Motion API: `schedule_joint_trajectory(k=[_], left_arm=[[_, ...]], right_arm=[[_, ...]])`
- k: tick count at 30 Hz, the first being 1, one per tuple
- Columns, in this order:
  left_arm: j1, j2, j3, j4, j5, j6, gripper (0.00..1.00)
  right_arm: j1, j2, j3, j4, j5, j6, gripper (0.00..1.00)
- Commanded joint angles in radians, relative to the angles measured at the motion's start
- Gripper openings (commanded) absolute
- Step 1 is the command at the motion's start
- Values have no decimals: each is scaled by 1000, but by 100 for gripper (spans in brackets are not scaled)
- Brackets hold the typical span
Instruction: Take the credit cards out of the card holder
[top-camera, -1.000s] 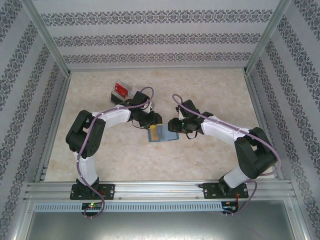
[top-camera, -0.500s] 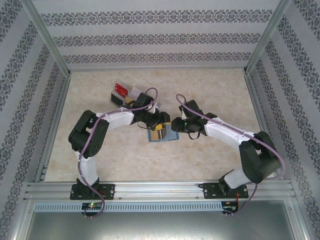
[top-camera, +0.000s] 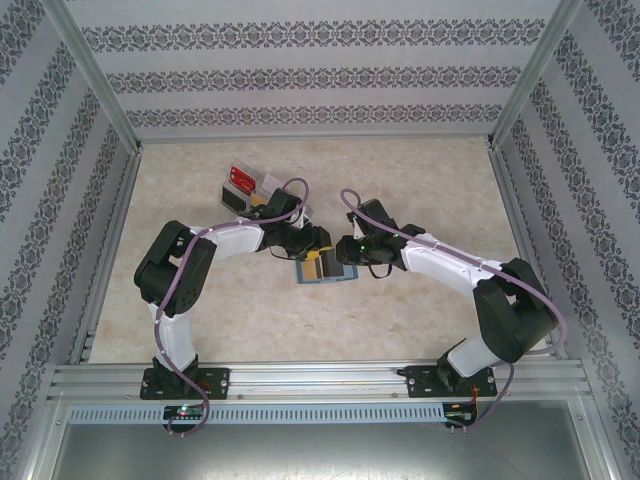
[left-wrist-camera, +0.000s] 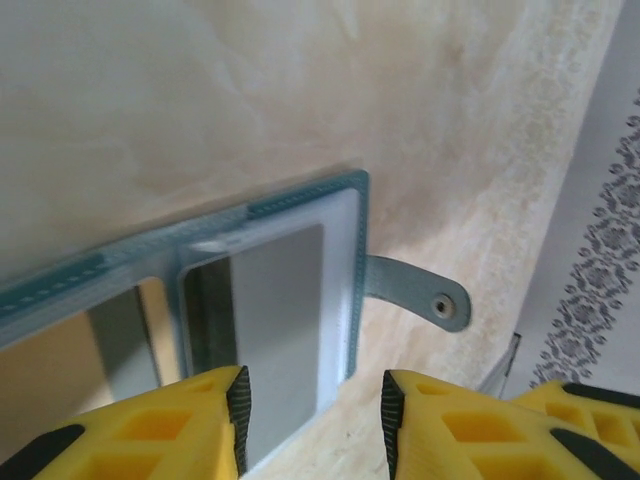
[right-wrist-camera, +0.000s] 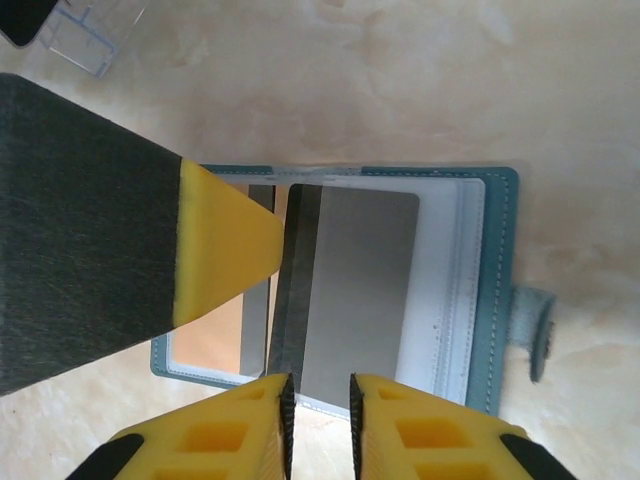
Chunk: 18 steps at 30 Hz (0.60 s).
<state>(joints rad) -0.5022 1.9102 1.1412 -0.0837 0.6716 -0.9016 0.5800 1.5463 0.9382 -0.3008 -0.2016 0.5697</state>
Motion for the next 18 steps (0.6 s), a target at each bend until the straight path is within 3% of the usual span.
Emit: schedule_joint_trajectory(k=[1,18], left_arm=[[7,-12,14,-87,-74,32,41],[-6,95,34,-5,50,5,36]], right_arm=[[6,71,35,-5,-13,-10,23],[-28,237,45,7,-56,11,21]])
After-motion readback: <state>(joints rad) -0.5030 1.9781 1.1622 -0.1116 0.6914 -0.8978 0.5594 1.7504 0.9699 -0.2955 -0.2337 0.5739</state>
